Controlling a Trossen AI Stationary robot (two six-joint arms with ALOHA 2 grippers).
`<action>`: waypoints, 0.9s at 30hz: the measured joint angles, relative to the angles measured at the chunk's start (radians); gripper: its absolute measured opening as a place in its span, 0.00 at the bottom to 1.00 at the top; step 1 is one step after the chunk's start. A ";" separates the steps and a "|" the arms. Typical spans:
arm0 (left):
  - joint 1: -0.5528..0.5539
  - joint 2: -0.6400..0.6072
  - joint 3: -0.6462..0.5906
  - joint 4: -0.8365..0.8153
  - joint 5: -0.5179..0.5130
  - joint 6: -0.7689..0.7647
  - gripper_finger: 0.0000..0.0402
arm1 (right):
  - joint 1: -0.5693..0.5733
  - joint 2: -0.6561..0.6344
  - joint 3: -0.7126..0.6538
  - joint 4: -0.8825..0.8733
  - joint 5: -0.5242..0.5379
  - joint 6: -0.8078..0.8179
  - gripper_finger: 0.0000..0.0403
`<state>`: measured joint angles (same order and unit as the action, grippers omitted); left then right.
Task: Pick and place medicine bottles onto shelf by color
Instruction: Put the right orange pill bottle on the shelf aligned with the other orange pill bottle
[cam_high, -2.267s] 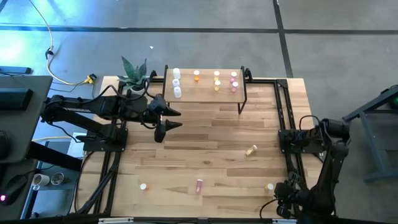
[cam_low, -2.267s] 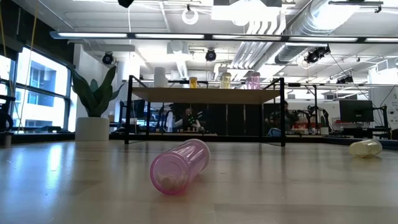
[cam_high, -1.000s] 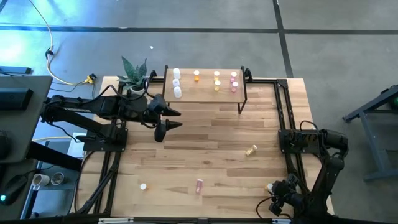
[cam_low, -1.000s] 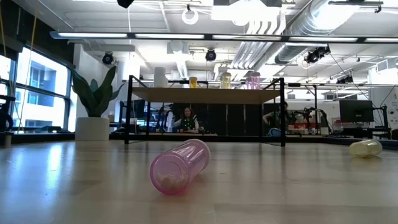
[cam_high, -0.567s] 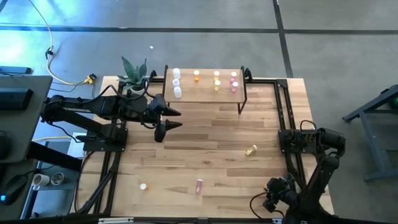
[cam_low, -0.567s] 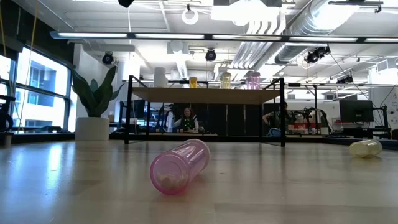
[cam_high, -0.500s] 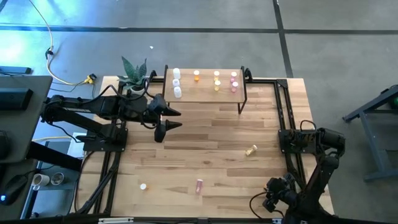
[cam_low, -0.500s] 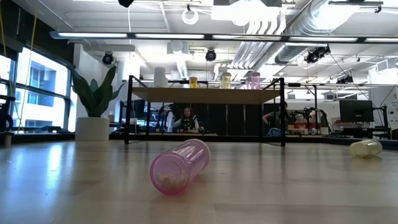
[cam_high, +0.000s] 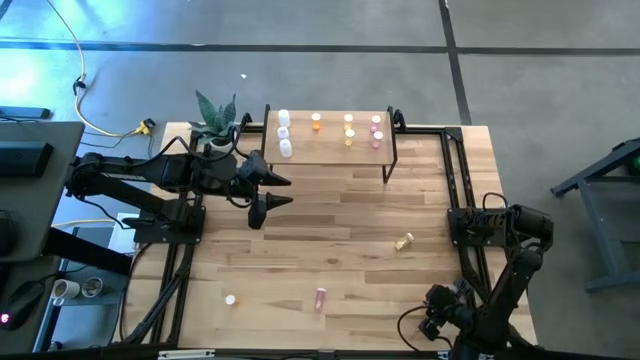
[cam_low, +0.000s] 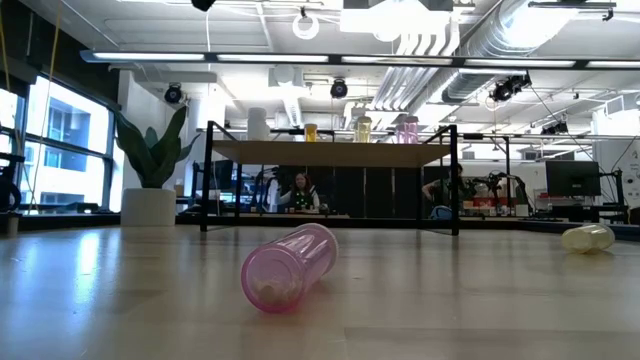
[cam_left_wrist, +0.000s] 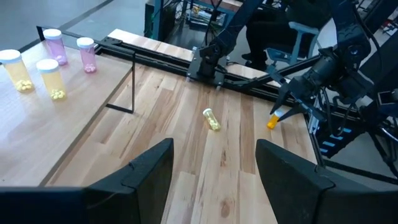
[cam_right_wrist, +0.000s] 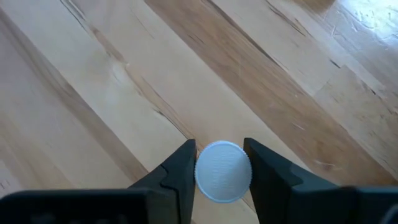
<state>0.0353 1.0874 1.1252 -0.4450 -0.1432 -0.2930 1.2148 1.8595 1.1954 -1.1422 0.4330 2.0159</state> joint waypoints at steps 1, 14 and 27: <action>0.000 0.000 0.000 0.000 0.000 0.001 0.54 | -0.003 0.000 0.000 0.003 0.000 0.000 0.27; 0.034 0.000 0.000 0.000 -0.001 0.009 0.54 | -0.033 -0.027 0.000 0.051 -0.014 0.000 0.27; 0.057 0.000 0.000 0.000 0.008 0.009 0.54 | -0.120 -0.126 0.000 0.121 0.073 -0.044 0.27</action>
<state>0.0923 1.0872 1.1252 -0.4454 -0.1350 -0.2840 1.0950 1.7340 1.1954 -1.0210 0.5057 1.9715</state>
